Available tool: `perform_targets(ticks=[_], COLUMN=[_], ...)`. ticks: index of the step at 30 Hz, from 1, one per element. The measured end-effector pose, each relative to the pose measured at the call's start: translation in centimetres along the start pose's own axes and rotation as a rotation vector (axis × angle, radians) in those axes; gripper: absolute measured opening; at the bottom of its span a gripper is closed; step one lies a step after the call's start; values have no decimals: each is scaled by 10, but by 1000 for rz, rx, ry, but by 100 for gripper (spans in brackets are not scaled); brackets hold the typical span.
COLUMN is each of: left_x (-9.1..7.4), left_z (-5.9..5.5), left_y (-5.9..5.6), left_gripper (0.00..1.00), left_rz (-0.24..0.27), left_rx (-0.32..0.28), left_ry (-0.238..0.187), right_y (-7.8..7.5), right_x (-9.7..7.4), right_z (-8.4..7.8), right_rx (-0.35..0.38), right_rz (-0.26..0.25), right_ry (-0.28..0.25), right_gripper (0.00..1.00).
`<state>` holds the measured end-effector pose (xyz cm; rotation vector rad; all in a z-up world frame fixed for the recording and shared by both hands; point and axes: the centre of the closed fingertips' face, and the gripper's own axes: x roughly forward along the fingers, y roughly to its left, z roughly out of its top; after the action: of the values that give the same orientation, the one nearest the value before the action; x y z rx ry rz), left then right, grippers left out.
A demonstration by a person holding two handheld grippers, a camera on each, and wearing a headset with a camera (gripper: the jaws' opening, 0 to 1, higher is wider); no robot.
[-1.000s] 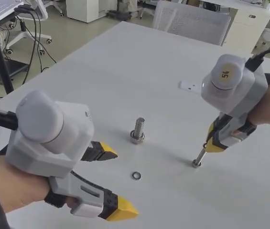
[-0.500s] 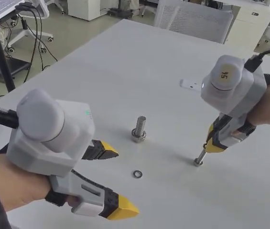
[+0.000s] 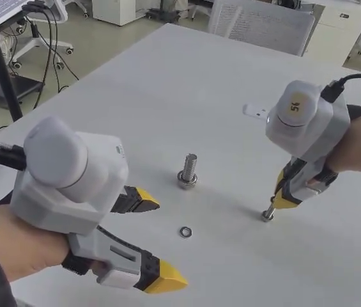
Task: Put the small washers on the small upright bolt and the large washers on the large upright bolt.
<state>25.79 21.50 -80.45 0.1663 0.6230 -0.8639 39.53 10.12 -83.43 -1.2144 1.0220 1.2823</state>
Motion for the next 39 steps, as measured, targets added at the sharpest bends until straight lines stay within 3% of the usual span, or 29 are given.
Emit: perform_targets(ticks=[18,39], left_x=[3,2], left_z=[-1,-3], left_y=[1,-1], left_gripper=[67,67], left_rz=[3,1], left_rx=[-5,-6], left_ry=[9,11], right_y=[3,5], right_x=[26,24], right_z=[-3,-5], right_rx=[-4,11], right_rz=[34,34], right_ry=[20,5], right_gripper=[14,20])
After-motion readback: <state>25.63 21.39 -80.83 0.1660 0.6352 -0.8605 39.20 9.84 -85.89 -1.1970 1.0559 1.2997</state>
